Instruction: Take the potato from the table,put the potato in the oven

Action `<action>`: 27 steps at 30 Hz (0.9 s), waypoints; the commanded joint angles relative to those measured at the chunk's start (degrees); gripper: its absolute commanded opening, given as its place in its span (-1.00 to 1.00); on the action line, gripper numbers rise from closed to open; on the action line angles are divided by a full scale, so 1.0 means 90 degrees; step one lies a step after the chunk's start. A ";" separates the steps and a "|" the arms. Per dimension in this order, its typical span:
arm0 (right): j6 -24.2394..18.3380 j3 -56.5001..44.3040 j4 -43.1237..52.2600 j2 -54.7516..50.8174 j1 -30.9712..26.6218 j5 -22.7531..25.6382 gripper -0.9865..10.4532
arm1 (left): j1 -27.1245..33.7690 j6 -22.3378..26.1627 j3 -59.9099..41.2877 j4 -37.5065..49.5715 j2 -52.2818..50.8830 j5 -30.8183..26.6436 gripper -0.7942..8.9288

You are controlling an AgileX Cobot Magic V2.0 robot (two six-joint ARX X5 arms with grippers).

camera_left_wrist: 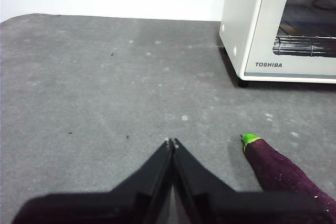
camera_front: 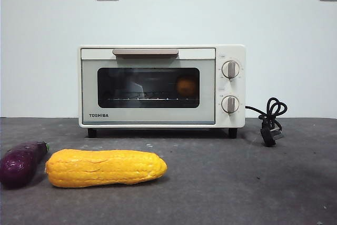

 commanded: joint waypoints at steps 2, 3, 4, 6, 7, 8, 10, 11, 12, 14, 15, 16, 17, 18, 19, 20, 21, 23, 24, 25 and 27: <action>-0.0056 -0.0051 -0.0481 -0.0085 0.0000 0.0017 -0.83 | 0.0015 -0.0022 -0.0063 -0.0058 -0.0017 0.0041 -0.84; -0.0053 -0.0049 -0.0488 -0.0085 -0.0002 0.0015 -0.83 | 0.0015 -0.0022 -0.0063 -0.0058 -0.0017 0.0041 -0.84; -0.0053 -0.0049 -0.0474 -0.0085 0.0000 -0.0007 -0.83 | 0.0015 -0.0022 -0.0063 -0.0049 -0.0017 0.0041 -0.84; -0.0024 -0.0049 -0.0476 -0.0085 0.0010 -0.0049 -0.83 | 0.0015 -0.0022 -0.0063 -0.0049 -0.0017 0.0041 -0.84; 0.0083 -0.0049 -0.0476 -0.0085 0.0017 -0.0034 -0.83 | 0.0015 -0.0022 -0.0063 -0.0056 -0.0017 0.0041 -0.84; 0.0206 -0.0049 -0.0474 -0.0085 0.0017 -0.0024 -0.83 | 0.0015 -0.0022 -0.0063 -0.0056 -0.0017 0.0041 -0.84; 0.0277 -0.0049 -0.0471 -0.0085 0.0015 0.0010 -0.83 | 0.0015 -0.0022 -0.0063 -0.0051 -0.0017 0.0041 -0.84; 0.0279 -0.0049 -0.0469 -0.0085 0.0012 0.0019 -0.83 | 0.0015 -0.0022 -0.0063 -0.0053 -0.0017 0.0041 -0.84; 0.0279 -0.0046 -0.0466 -0.0085 0.0010 0.0017 -0.83 | 0.0015 -0.0022 -0.0063 -0.0053 -0.0017 0.0041 -0.84; 0.0279 -0.0046 -0.0469 -0.0085 0.0010 0.0017 -0.83 | 0.0015 -0.0022 -0.0063 -0.0053 -0.0017 0.0041 -0.84; 0.0279 -0.0046 -0.0469 -0.0083 0.0010 0.0017 -0.83 | 0.0015 -0.0022 -0.0063 -0.0051 -0.0017 0.0041 -0.84; 0.0279 -0.0046 -0.0469 -0.0080 0.0010 0.0017 -0.83 | 0.0015 -0.0022 -0.0063 -0.0051 -0.0017 0.0041 -0.84; 0.0279 -0.0046 -0.0469 -0.0080 0.0010 0.0017 -0.83 | 0.0015 -0.0022 -0.0063 -0.0053 -0.0017 0.0041 -0.84; 0.0279 -0.0046 -0.0466 -0.0080 0.0010 0.0017 -0.83 | 0.0015 -0.0022 -0.0063 -0.0053 -0.0017 0.0041 -0.84; 0.0279 -0.0046 -0.0469 -0.0080 0.0010 0.0017 -0.83 | 0.0015 -0.0022 -0.0063 -0.0051 -0.0017 0.0041 -0.84; 0.0279 -0.0046 -0.0469 -0.0080 0.0010 0.0017 -0.83 | 0.0015 -0.0022 -0.0063 -0.0053 -0.0017 0.0041 -0.84; 0.0279 -0.0046 -0.0466 -0.0080 0.0010 0.0017 -0.83 | 0.0015 -0.0022 -0.0063 -0.0053 -0.0017 0.0041 -0.84; 0.0279 -0.0046 -0.0469 -0.0080 0.0010 0.0017 -0.83 | 0.0015 -0.0022 -0.0063 -0.0053 -0.0017 0.0041 -0.84; 0.0279 -0.0046 -0.0466 -0.0080 0.0010 0.0017 -0.83 | 0.0015 -0.0022 -0.0063 -0.0053 -0.0017 0.0041 -0.84; 0.0279 -0.0046 -0.0469 -0.0080 0.0010 0.0017 -0.83 | 0.0015 -0.0022 -0.0063 -0.0053 -0.0017 0.0041 -0.84; 0.0279 -0.0046 -0.0469 -0.0080 0.0010 0.0017 -0.83 | 0.0015 -0.0022 -0.0063 -0.0053 -0.0017 0.0041 -0.84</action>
